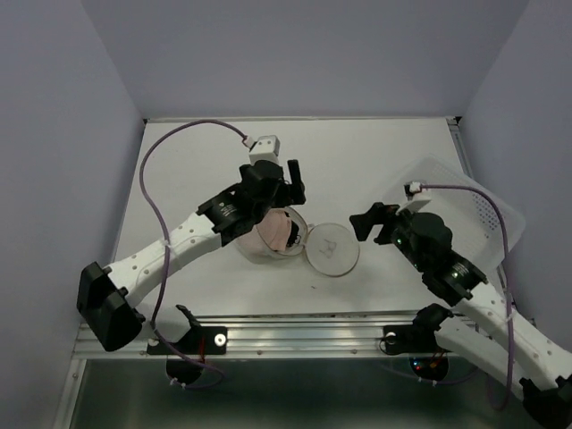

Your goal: Unzip the laundry bag and remove the bra

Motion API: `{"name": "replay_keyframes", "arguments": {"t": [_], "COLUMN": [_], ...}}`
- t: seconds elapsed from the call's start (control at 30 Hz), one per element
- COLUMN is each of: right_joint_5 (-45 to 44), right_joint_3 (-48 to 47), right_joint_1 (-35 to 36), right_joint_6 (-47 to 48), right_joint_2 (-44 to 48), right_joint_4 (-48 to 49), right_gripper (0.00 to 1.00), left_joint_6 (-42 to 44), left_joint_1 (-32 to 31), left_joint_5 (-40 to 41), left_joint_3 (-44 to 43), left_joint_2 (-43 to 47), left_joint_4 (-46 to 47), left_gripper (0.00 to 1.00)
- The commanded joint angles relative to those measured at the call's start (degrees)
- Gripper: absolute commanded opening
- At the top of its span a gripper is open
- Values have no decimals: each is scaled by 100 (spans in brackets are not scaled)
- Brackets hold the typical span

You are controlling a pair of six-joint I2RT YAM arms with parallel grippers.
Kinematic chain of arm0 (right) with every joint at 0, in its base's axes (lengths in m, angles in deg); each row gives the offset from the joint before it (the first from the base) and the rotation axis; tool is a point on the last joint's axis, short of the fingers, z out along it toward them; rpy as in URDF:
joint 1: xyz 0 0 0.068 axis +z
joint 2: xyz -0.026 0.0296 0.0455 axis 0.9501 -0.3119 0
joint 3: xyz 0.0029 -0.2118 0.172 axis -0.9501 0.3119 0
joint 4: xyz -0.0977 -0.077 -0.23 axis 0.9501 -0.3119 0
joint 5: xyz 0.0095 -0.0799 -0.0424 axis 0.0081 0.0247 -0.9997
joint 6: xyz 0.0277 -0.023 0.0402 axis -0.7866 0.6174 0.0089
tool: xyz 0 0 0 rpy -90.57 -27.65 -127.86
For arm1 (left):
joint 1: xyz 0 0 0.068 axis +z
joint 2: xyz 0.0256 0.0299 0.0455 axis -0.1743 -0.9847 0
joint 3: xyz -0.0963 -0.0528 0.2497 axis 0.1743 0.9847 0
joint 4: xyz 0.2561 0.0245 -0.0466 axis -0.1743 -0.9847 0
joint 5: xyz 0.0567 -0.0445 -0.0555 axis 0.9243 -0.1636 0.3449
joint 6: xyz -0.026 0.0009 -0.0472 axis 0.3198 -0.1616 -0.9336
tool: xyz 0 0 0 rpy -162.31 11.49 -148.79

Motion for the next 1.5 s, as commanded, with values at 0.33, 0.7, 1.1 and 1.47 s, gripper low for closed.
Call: {"name": "replay_keyframes", "arguments": {"t": [0.33, 0.7, 1.1, 1.47], "right_joint_5": [2765, 2387, 2272, 2483], "right_joint_3": [-726, -1280, -1623, -1975], "right_joint_1": [391, 787, 901, 1112], "right_joint_6": [-553, -597, -553, -412], "right_joint_2": [-3625, -4971, -6052, -6457], "right_joint_4": [2803, 3604, 4105, 4193], "right_gripper": [86, 83, 79, 52], "left_joint_6": [920, 833, 719, 648], "left_joint_1": [896, 966, 975, 975], "left_joint_5": [93, 198, -153, -329], "left_joint_3": [1660, 1784, 1907, 1986], "left_joint_2": [1300, 1134, 922, 782], "left_joint_4": [-301, -230, 43, 236], "left_gripper": [87, 61, 56, 2]}}
